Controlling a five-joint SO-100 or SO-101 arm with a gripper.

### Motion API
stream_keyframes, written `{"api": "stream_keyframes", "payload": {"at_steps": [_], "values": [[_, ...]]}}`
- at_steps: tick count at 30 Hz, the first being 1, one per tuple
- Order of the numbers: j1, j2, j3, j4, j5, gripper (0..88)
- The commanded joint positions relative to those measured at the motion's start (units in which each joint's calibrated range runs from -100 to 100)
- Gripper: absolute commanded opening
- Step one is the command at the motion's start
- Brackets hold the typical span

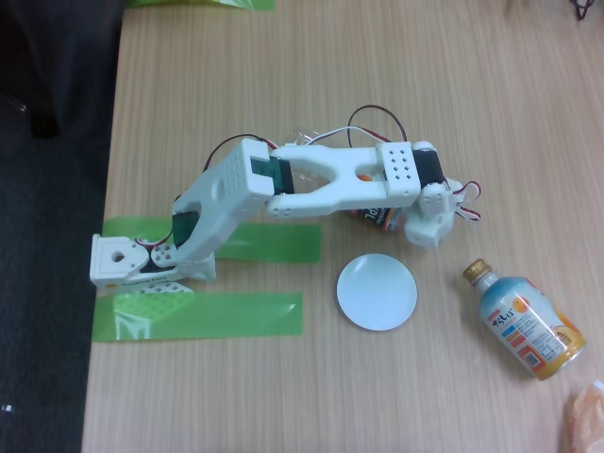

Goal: Pick up the plastic bottle and stand it up on the white place

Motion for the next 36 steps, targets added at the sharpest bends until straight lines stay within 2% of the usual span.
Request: {"api": "stream_keyframes", "payload": {"at_steps": [1,21,28,36], "values": [[-0.03,-1.12,-2.21,1.43,0.23,24.7],[0.49,-1.12,-2.39,1.00,0.23,24.6],[0.12,-1.12,-2.84,1.09,0.28,10.5],[-0.11,-1.12,-7.55,1.09,0.28,9.5]]}}
